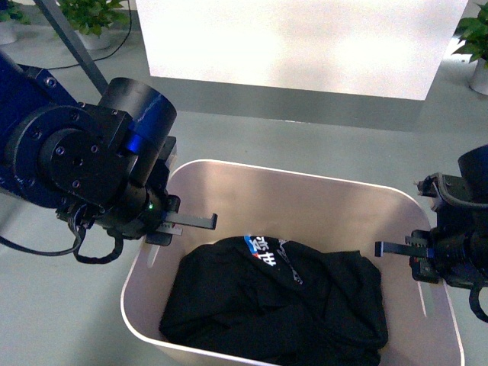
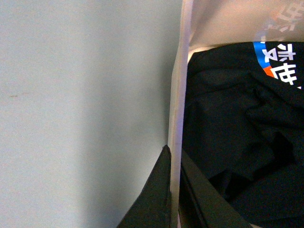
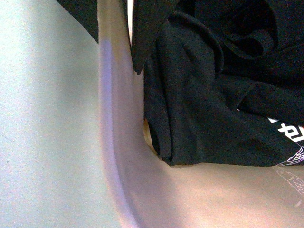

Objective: Move hamper under clothes hanger

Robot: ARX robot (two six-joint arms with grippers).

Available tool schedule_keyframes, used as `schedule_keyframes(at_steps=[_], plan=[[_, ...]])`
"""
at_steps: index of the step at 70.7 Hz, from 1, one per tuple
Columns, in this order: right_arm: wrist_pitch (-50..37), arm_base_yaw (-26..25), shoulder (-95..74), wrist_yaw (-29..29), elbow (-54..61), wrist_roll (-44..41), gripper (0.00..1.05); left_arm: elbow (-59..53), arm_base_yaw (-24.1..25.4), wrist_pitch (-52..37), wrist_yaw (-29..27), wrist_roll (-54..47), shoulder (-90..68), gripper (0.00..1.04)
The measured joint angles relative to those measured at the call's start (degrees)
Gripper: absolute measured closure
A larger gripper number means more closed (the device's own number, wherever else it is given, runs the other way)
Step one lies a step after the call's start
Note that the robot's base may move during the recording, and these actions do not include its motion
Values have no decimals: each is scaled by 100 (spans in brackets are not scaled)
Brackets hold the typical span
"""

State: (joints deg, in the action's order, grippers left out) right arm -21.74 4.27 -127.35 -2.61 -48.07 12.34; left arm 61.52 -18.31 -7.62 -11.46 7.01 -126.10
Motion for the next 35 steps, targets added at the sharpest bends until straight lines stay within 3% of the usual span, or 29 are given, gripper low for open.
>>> schedule_keyframes(at_steps=[35], plan=[[-546,-120,-374,125,168,28,102,-629,-94,-509,59,101,-70,101]])
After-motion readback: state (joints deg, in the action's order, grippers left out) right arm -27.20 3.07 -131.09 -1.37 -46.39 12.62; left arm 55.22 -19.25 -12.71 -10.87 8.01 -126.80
